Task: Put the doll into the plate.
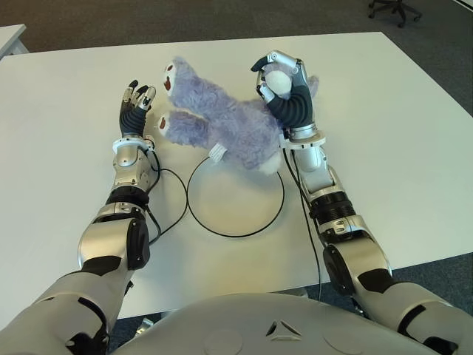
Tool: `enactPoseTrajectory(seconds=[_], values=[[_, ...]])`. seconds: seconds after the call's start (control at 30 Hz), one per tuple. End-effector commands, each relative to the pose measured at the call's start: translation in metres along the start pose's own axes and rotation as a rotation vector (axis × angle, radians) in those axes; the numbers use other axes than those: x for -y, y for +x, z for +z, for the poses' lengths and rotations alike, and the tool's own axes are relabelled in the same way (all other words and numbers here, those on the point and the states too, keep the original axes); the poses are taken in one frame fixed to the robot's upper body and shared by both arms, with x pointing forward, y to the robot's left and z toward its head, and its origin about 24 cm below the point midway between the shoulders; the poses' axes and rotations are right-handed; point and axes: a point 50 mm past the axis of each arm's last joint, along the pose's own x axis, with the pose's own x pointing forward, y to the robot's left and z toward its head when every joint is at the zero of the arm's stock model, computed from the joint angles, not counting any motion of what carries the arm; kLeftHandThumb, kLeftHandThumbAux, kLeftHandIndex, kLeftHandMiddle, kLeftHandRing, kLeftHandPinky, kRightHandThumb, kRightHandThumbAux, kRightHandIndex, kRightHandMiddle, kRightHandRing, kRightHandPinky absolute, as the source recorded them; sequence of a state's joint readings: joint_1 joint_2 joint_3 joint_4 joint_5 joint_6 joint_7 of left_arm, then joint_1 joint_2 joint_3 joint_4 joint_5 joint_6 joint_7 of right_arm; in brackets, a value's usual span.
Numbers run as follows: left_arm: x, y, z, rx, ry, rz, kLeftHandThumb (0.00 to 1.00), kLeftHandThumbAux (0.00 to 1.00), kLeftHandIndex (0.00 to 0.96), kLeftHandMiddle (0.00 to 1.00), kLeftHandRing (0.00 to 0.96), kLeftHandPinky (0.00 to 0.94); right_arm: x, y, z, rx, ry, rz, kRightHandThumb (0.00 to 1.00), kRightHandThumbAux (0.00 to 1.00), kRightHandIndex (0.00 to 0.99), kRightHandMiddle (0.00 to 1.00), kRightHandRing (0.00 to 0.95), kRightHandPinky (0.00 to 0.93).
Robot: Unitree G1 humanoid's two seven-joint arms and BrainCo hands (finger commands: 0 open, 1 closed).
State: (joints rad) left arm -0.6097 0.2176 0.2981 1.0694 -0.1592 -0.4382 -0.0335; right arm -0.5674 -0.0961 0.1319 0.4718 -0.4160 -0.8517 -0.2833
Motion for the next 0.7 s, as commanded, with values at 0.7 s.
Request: enactPoseTrajectory(seconds=[0.7], values=[[-0.001, -0.021, -0.039, -0.167, -0.009, 0.020, 0.000, 0.512, 0.045, 0.142, 0.123, 0.093, -0.013, -0.008, -0.004, -0.001, -0.007, 0.095, 0.703, 0.714, 0.438, 0.895, 0.886, 0.879]])
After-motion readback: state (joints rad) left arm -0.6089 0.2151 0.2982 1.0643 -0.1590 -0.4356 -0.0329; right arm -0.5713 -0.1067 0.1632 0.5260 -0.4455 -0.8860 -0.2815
